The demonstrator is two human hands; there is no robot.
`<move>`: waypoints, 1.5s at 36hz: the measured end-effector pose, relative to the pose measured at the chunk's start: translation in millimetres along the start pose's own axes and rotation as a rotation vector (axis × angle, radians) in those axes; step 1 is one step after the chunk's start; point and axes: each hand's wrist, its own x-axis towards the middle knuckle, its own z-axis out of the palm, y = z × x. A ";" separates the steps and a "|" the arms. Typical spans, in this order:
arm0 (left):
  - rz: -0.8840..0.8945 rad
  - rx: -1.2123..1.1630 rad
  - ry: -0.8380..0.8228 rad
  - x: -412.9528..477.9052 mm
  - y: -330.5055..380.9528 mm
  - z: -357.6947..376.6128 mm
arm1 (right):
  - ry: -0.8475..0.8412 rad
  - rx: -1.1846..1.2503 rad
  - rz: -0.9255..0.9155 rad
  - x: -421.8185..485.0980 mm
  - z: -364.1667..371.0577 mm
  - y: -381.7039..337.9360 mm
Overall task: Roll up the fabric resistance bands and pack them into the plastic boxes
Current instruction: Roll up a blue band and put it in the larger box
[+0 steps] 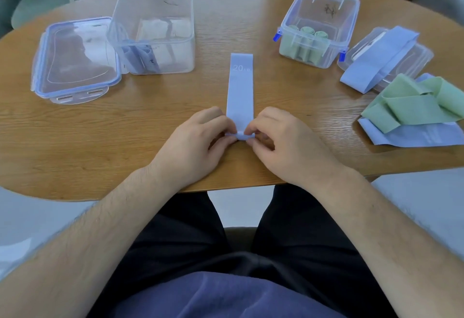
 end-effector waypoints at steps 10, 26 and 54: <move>-0.019 -0.028 0.026 0.7 -5.8 6.8 | 0.039 -0.036 0.040 3.1 2.6 -2.7; -0.046 0.018 0.008 12.7 -13.0 4.2 | 0.023 -0.028 0.056 14.3 1.7 6.1; -0.024 -0.021 -0.006 34.8 -30.3 10.0 | 0.013 0.034 -0.024 32.4 -3.0 30.5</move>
